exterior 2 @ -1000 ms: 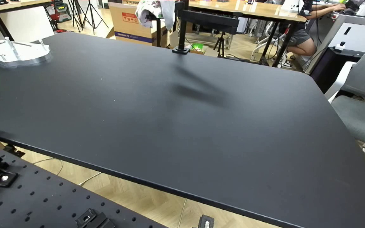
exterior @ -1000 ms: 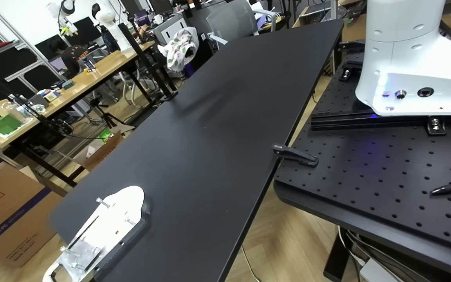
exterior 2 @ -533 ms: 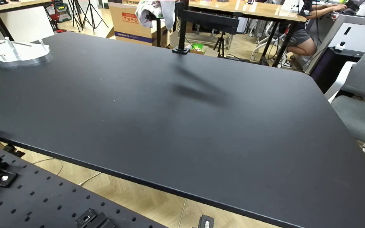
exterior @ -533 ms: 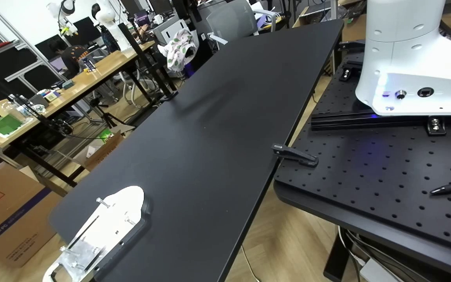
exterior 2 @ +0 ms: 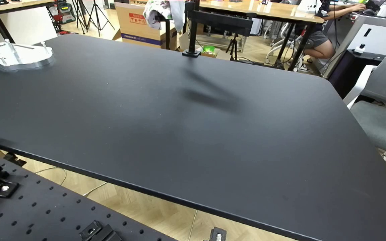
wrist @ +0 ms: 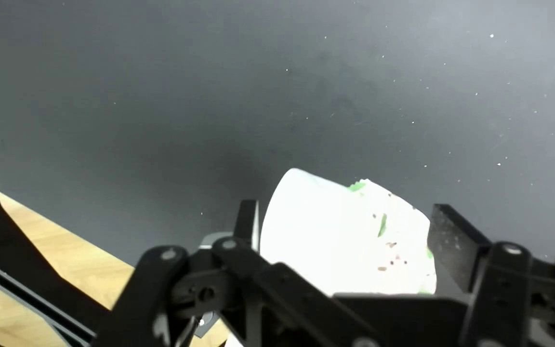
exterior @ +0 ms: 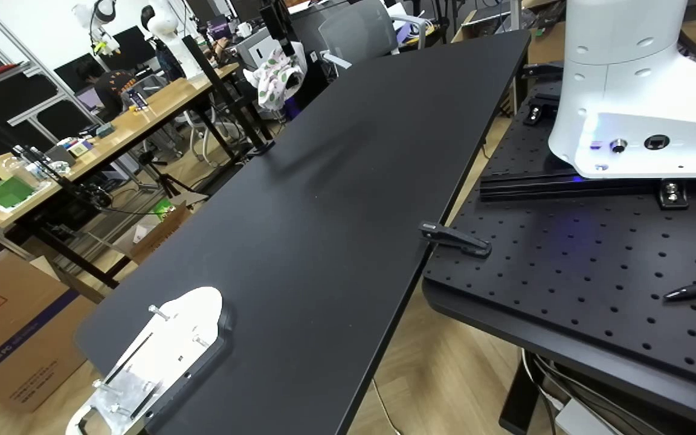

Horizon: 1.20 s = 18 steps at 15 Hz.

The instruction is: Take the white cloth from the black hanger and place it on the table

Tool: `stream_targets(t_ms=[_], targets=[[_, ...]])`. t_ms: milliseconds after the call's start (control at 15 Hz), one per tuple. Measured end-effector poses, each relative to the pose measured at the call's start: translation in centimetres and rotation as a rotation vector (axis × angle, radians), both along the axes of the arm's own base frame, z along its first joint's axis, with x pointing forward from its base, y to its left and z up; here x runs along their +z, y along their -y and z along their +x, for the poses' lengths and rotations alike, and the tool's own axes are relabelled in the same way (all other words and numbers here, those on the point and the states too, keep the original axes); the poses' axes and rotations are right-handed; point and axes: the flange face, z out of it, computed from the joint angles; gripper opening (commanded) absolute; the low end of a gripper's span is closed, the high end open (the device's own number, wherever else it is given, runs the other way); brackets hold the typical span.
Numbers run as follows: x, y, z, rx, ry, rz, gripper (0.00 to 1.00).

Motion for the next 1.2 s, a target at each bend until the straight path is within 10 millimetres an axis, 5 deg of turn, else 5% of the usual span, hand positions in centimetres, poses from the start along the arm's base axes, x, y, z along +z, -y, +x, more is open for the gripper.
stream_targets(t_ms=[600, 1200], targets=[[0.5, -1.6, 1.0, 0.115, 0.010, 0.035, 0.01], [3.2, -3.9, -1.9, 0.230, -0.089, 0.107, 0.01]])
